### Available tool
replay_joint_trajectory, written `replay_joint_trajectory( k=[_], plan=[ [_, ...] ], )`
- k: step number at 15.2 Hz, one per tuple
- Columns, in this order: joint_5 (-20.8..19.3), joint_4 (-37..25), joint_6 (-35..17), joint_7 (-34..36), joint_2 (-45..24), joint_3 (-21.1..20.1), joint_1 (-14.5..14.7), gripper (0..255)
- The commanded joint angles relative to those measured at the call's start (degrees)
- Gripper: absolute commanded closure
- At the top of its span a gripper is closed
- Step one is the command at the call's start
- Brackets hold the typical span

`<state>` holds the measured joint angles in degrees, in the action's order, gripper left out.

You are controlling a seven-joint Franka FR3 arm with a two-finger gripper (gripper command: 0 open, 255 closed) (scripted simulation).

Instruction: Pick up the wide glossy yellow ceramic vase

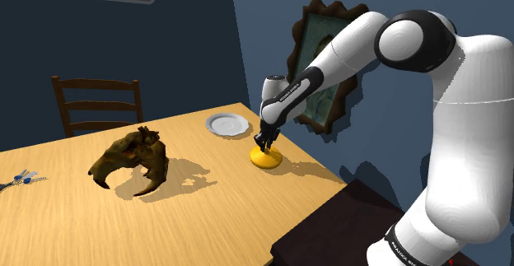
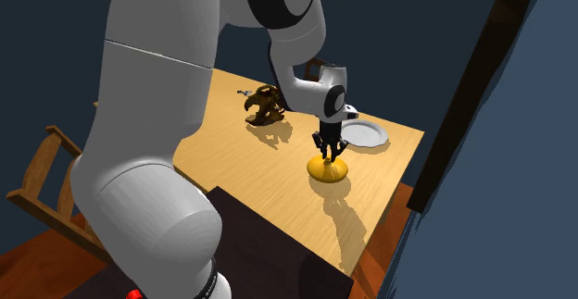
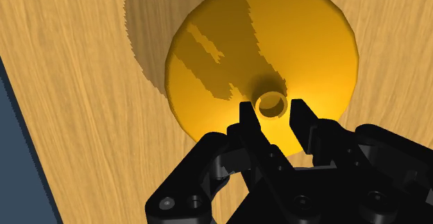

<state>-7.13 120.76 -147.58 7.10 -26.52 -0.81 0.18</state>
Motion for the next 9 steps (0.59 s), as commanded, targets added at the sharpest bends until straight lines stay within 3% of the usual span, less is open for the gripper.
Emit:
replay_joint_trajectory(
  k=[1, 9],
  plan=[
    [0.0, 0.1, 0.0, 0.0, -0.1, -0.1, 0.0, 255],
    [0.5, 0.3, 3.6, -0.5, 3.7, -0.4, -0.2, 255]
  ],
)
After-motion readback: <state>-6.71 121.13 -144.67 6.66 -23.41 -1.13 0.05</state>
